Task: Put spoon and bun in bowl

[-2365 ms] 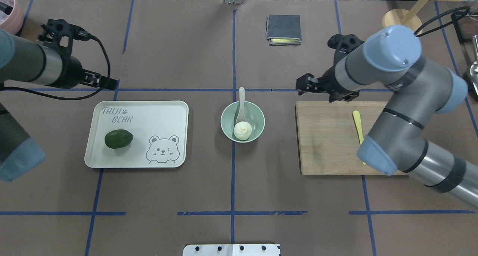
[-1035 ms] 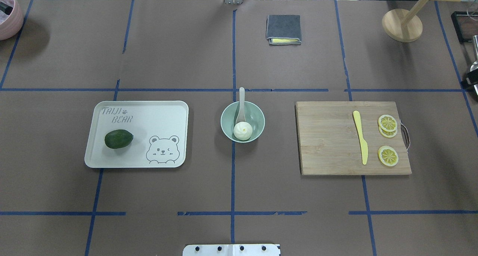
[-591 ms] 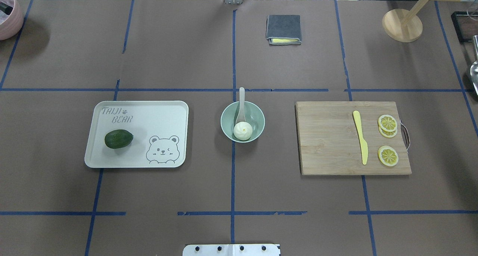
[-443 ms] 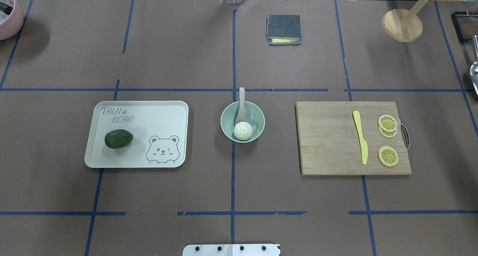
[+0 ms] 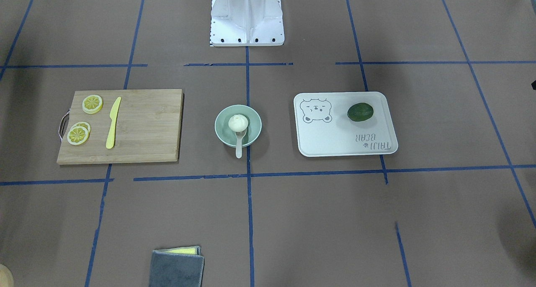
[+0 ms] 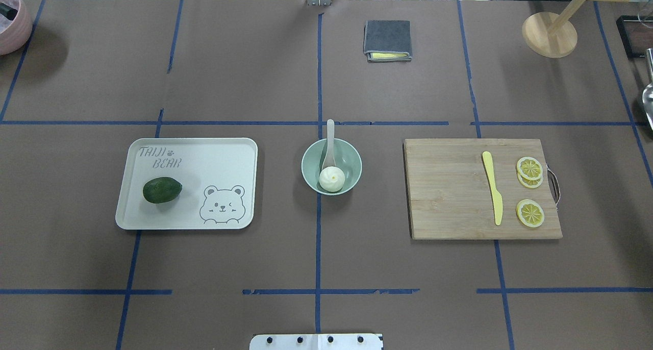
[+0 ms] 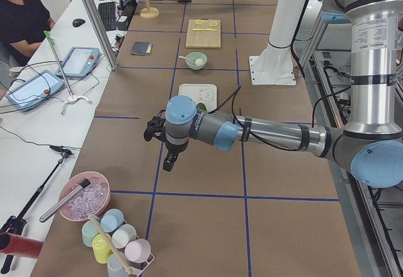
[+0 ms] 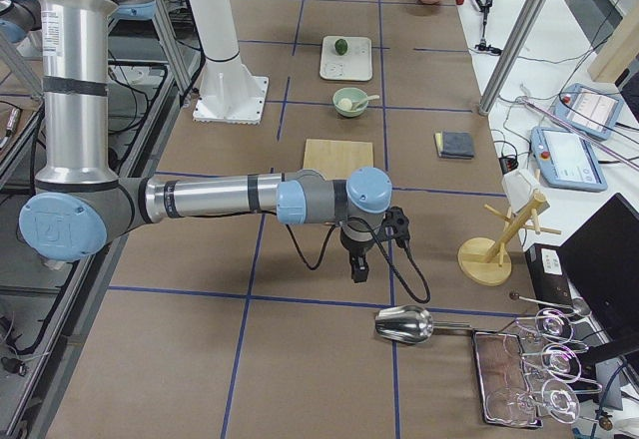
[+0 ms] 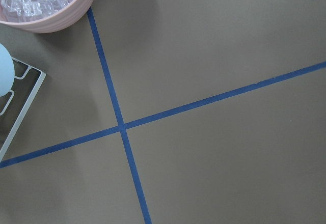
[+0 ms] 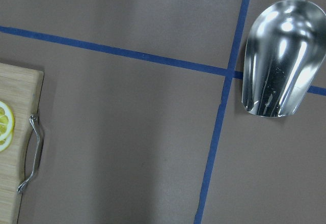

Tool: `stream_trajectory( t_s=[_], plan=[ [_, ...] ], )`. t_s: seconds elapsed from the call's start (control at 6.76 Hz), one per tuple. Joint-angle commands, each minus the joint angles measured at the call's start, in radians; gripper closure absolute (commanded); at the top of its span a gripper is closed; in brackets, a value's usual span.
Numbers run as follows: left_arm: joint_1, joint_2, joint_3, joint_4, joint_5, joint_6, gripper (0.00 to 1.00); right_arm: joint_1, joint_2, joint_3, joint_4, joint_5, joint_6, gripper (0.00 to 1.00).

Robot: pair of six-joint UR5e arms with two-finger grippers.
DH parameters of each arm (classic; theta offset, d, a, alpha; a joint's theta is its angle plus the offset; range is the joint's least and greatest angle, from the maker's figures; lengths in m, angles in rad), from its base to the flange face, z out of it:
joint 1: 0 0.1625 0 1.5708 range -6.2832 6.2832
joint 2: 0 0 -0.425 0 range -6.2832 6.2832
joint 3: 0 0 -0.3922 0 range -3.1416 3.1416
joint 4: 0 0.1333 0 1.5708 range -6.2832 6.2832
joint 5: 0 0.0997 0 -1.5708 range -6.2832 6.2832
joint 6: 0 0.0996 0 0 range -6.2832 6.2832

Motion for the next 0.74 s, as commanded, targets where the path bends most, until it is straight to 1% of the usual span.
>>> stream_trajectory(
  t_s=[0.0, 0.15, 0.3, 0.44, 0.59],
  plan=[
    [0.001, 0.029, -0.011, -0.043, 0.001, 0.004, 0.0, 0.0, 0.001, -0.043, 0.001, 0.0, -0.001, 0.0],
    [0.005, 0.016, 0.056, -0.042, 0.022, 0.004, 0.0, 0.0, 0.002, -0.054, 0.004, 0.002, 0.001, 0.0],
    [0.0, 0.024, 0.026, -0.038, 0.01, 0.007, 0.0, 0.0, 0.008, -0.048, 0.004, 0.0, 0.0, 0.0],
    [0.001, 0.032, 0.062, -0.014, 0.01, 0.007, 0.0, 0.0, 0.01, -0.055, 0.004, -0.003, -0.001, 0.0],
    [-0.002, 0.032, 0.03, 0.19, 0.01, 0.007, 0.0, 0.0, 0.022, -0.055, 0.004, -0.004, -0.001, 0.0]
  ],
)
